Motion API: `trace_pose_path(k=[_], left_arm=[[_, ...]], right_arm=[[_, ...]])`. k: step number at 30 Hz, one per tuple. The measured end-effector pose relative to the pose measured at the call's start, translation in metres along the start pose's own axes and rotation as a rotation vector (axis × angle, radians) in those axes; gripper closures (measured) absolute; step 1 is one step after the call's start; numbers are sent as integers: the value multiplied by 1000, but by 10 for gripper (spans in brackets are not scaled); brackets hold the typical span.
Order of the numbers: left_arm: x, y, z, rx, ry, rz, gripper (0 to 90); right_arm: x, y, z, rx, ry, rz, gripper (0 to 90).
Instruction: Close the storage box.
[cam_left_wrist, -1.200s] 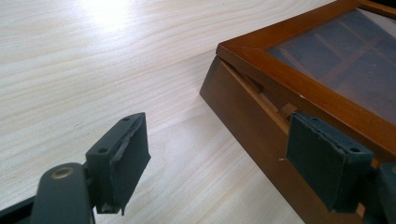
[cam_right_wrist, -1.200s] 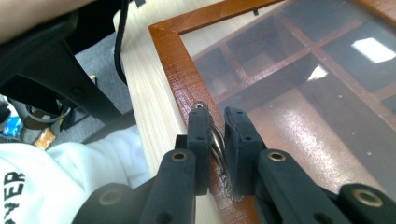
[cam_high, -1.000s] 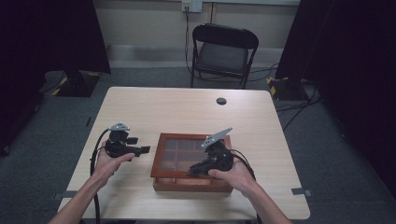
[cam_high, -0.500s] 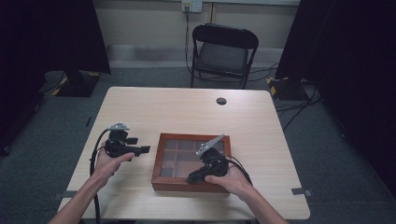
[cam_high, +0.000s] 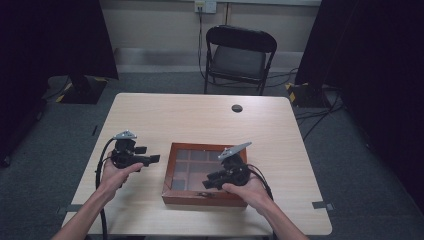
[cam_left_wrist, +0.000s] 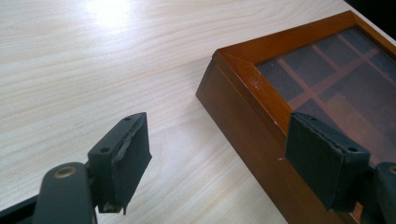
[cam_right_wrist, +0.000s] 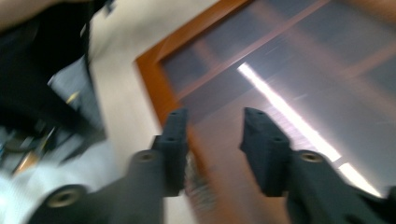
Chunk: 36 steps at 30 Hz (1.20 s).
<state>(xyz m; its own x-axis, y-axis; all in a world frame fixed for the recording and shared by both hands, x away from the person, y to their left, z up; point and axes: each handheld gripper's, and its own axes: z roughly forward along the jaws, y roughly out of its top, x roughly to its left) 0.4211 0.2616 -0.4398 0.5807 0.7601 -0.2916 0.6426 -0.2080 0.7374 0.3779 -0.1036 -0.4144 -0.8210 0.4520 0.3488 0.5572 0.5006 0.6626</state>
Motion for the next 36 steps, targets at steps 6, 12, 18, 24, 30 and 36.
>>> trace_pose_path(k=[6, 12, 18, 24, 30, 36], left_arm=[[-6, 2, -4, -9, 6, 19, 254], [-2, 1, -6, 11, 26, 26, 247], [2, -1, -11, 21, 34, 40, 243], [9, -5, -14, 53, 51, 40, 229], [24, -14, -17, 78, 79, 12, 215], [41, -25, -17, 120, 122, -32, 176]], right_arm=[[-11, 0, -17, -100, -129, 63, 393], [-26, -11, -35, -137, -246, 124, 217], [-41, -26, -60, -178, -322, 161, 169], [-60, -42, -79, -194, -446, 228, 147], [-82, -63, -88, -151, -523, 315, 149], [-100, -85, -94, -143, -575, 397, 148]])
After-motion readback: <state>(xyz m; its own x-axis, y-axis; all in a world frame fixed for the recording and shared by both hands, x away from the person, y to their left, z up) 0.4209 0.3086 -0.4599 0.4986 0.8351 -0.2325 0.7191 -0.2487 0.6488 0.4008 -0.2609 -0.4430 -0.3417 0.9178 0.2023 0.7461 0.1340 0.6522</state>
